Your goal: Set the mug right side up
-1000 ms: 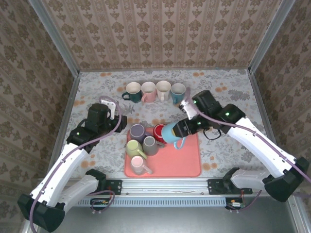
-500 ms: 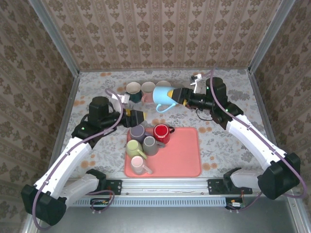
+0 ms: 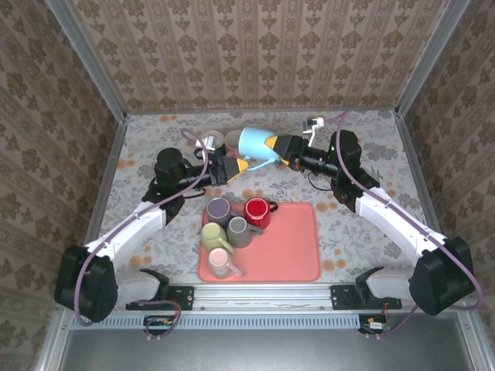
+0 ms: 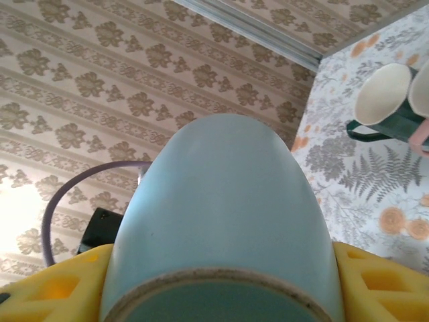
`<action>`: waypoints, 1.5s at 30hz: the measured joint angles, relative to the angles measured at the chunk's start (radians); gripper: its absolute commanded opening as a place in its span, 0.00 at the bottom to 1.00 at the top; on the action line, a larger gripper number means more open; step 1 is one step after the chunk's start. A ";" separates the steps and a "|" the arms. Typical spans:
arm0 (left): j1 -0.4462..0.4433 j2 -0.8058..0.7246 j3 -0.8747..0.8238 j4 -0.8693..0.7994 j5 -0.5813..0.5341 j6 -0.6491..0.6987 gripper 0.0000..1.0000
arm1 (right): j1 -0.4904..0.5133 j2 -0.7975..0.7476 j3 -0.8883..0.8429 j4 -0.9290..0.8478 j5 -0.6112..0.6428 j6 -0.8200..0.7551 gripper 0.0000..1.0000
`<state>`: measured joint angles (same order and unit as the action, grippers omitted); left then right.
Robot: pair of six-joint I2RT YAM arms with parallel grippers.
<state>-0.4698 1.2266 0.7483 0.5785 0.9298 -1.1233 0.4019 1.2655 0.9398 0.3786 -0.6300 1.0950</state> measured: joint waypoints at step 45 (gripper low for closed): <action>-0.163 -0.126 0.293 -0.974 -0.346 0.693 0.00 | 0.046 -0.197 0.101 -0.749 0.565 -0.438 1.00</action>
<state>-0.6331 1.1011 1.0416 -0.3950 0.5835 -0.4305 0.4477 1.0683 1.0412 -0.3706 -0.0650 0.6575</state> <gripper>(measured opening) 0.152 0.999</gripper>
